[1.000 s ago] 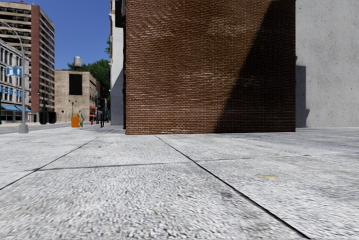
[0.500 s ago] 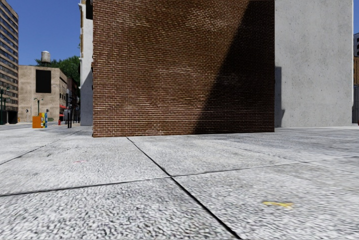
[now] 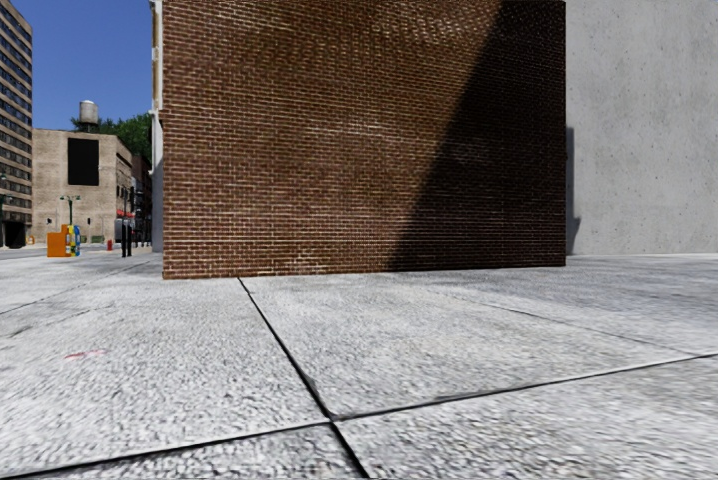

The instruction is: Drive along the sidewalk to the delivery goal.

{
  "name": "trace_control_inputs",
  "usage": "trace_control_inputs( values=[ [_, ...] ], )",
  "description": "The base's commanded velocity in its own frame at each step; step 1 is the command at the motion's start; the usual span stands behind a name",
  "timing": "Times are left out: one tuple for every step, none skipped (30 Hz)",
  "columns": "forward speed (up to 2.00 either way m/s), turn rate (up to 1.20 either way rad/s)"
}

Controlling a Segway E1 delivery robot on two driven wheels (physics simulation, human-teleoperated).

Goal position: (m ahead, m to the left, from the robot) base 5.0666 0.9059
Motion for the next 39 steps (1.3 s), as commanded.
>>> trace_control_inputs(
  values=[
    [2.0, 0.0],
    [2.0, 0.0],
    [2.0, 0.0],
    [2.0, 0.0],
    [2.0, 0.0],
    [2.0, 0.0],
    [2.0, 0.0],
    [2.0, 0.0],
    [2.0, 0.0],
    [2.0, 0.0],
    [2.0, 0.0],
    [2.0, 0.0],
    [2.0, 0.0],
    [2.0, 0.0],
    [2.0, 0.0],
    [2.0, 0.0],
    [2.0, 0.0],
    [2.0, 0.0],
    [2.0, 0.0],
    [2.0, 0.0],
    [2.0, 0.0],
    [2.0, 0.0],
    [2.0, 0.0],
    [2.0, 0.0],
    [2.0, 0.0],
    [2.0, 0.0],
    [2.0, 0.0],
    [2.0, 0.02],
    [2.0, 0.08],
    [2.0, 0.1],
    [2.0, 0.1],
    [2.0, 0.12],
    [2.0, 0.13],
    [2.0, 0.13],
    [2.0, 0.13],
    [2.0, 0.13],
    [2.0, 0.13],
    [2.0, 0.13],
    [2.0, 0.13]
  ],
)
